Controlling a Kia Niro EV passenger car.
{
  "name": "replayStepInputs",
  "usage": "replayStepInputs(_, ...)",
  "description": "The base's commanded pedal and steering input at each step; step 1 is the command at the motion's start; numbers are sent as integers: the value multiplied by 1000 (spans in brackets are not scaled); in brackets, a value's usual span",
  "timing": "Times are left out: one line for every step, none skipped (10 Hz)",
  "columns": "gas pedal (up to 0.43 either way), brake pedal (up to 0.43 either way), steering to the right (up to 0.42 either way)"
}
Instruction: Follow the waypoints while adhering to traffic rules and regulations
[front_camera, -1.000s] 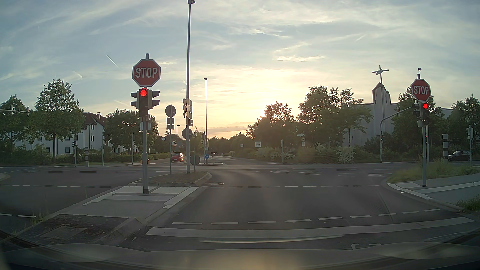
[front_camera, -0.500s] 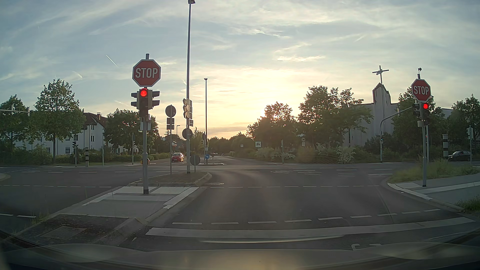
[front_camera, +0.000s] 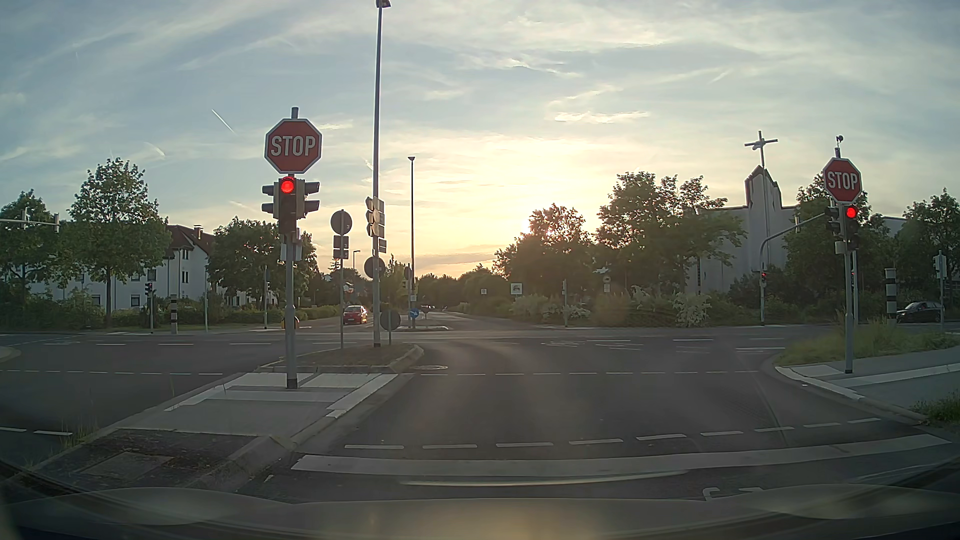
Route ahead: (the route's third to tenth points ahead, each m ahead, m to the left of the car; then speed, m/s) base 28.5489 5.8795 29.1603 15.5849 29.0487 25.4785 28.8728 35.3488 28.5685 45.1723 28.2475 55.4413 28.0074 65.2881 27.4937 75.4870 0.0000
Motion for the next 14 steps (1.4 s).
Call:
replayStepInputs(0,421,9)
replayStepInputs(0,421,8)
replayStepInputs(0,421,8)
replayStepInputs(0,421,9)
replayStepInputs(0,421,8)
replayStepInputs(0,421,8)
replayStepInputs(0,421,9)
replayStepInputs(0,421,8)
replayStepInputs(0,421,8)
replayStepInputs(0,421,9)
replayStepInputs(0,421,8)
replayStepInputs(0,421,9)
replayStepInputs(0,421,9)
replayStepInputs(0,421,8)
